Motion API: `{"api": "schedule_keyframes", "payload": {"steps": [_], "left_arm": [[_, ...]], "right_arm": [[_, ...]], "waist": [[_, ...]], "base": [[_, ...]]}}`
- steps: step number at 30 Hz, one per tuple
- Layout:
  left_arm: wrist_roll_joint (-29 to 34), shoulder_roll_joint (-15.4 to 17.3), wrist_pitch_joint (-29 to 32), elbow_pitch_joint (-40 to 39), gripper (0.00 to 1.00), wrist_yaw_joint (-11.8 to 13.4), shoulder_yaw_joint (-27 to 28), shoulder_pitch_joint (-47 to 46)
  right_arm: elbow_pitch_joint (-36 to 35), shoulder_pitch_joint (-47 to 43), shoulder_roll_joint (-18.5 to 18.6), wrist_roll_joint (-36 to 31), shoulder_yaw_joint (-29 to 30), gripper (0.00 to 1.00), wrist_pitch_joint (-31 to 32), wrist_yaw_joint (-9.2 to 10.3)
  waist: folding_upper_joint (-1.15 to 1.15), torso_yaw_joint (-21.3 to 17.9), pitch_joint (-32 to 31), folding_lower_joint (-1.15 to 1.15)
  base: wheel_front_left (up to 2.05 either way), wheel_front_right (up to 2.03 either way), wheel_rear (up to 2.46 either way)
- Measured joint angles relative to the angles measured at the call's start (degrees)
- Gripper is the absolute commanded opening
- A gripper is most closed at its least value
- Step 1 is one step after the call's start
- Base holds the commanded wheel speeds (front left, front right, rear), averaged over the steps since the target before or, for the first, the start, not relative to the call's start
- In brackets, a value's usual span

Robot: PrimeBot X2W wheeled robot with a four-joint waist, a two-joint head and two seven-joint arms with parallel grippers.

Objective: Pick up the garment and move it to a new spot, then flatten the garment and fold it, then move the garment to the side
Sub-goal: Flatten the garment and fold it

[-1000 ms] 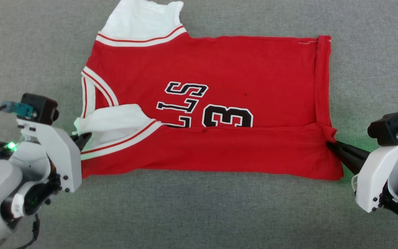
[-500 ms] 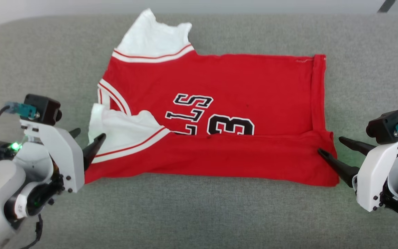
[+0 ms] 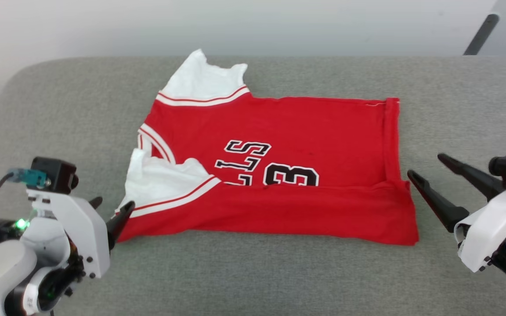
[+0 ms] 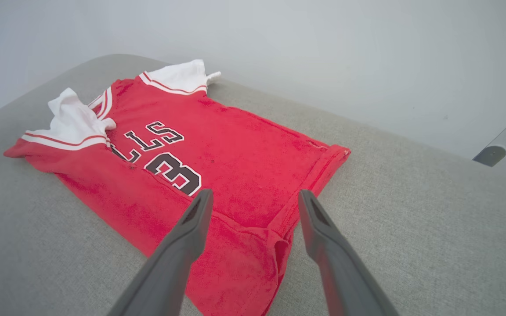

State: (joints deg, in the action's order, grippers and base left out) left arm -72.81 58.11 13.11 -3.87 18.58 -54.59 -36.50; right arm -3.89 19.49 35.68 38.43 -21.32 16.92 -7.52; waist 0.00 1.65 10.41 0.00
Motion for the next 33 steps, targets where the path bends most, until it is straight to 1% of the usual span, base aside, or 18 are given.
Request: {"api": "schedule_keyframes", "payload": {"steps": [6, 13, 20, 26, 30, 31, 32, 33], "left_arm": [[-2.49, 1.35, 0.62, -1.32, 1.00, 1.38, 0.42, 1.90], [-6.02, 2.81, 5.12, 1.58, 1.00, 1.52, 0.90, 2.26], [-8.76, 3.44, 10.17, 7.84, 1.00, 0.22, 0.78, 1.35], [-10.57, 2.83, 12.50, 12.66, 1.00, -1.52, 1.19, 0.46], [-12.41, 2.01, 14.07, 15.75, 0.99, -2.12, 1.55, -0.02], [-12.73, 1.93, 14.57, 16.34, 0.84, -2.21, 1.65, -0.07], [-13.19, 1.81, 14.90, 16.97, 0.53, -2.36, 1.81, -0.16], [-13.57, 1.57, 15.23, 17.41, 0.41, -2.46, 1.91, -0.20]], "right_arm": [[-4.10, -2.86, -2.58, -2.47, 4.22, 1.00, -4.39, 0.00], [-9.09, -7.18, -6.15, -4.58, 9.43, 1.00, -4.22, 0.00], [-12.47, -11.13, -10.47, -5.91, 13.52, 1.00, -2.90, 0.00], [-14.05, -13.43, -13.14, -6.44, 14.90, 1.00, -2.20, 0.00], [-14.14, -14.56, -14.46, -6.21, 14.94, 1.00, -1.18, 0.00], [-14.14, -14.70, -14.62, -6.21, 14.88, 1.00, -0.82, 0.00], [-14.14, -14.83, -14.79, -6.16, 14.80, 1.00, -0.67, 0.00], [-14.10, -15.03, -15.15, -5.97, 14.82, 1.00, -0.40, 0.00]], "waist": [[0.00, -2.16, -0.60, 0.00], [0.00, -5.14, 0.12, 0.00], [0.00, -7.96, 2.06, 0.00], [0.00, -9.71, 4.51, 0.00], [0.00, -10.59, 6.02, 0.00], [0.00, -10.76, 6.35, 0.00], [0.00, -10.92, 6.66, 0.00], [0.00, -11.05, 6.93, 0.00]], "base": [[0.00, 0.00, 0.00], [0.00, 0.00, 0.00], [0.00, 0.00, 0.00], [0.00, 0.00, 0.00], [0.00, 0.00, 0.00], [0.00, 0.00, 0.00], [0.00, 0.00, 0.00], [0.00, 0.00, 0.00]]}}
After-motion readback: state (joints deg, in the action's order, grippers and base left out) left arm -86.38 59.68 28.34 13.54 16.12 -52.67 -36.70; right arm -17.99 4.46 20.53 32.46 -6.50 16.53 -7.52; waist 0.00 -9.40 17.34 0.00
